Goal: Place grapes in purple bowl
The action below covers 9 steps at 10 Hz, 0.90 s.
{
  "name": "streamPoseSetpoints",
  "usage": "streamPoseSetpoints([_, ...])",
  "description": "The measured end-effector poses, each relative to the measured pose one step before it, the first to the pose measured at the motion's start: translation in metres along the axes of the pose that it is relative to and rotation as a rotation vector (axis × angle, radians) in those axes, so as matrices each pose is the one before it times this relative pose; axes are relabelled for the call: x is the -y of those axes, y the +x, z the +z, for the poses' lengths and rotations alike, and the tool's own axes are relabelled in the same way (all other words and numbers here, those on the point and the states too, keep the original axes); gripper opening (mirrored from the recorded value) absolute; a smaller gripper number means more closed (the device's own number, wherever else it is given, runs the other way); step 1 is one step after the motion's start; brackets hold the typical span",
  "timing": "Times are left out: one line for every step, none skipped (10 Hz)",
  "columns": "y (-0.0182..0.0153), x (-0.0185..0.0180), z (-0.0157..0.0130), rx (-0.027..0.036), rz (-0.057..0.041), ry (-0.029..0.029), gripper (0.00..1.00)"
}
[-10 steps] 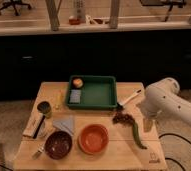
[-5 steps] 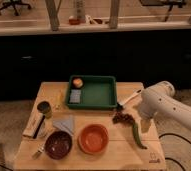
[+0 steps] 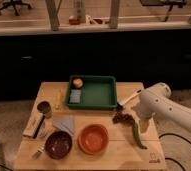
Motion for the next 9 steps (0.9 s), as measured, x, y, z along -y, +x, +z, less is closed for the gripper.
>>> streamPoseSetpoints([-0.00007, 0.00037, 0.00221, 0.00125, -0.00307, -0.00139, 0.80])
streamPoseSetpoints([0.00181, -0.00010, 0.00305, -0.00137, -0.00561, -0.00017, 0.80])
streamPoseSetpoints([0.00114, 0.00062, 0.00184, -0.00220, -0.00216, -0.00044, 0.80])
streamPoseSetpoints([-0.00031, 0.00060, 0.00154, 0.00089, -0.00242, -0.00098, 0.80])
streamPoseSetpoints([-0.00170, 0.00204, 0.00227, 0.00126, -0.00670, -0.00085, 0.80])
streamPoseSetpoints([-0.00073, 0.00086, 0.00260, 0.00172, -0.00530, -0.00113, 0.80])
streamPoseSetpoints([0.00096, 0.00011, 0.00128, -0.00085, -0.00186, -0.00051, 0.80])
streamPoseSetpoints([0.00176, 0.00022, 0.00183, -0.00238, -0.00240, -0.00036, 0.80])
streamPoseSetpoints([0.00055, 0.00077, 0.00241, 0.00094, -0.00276, -0.00152, 0.80])
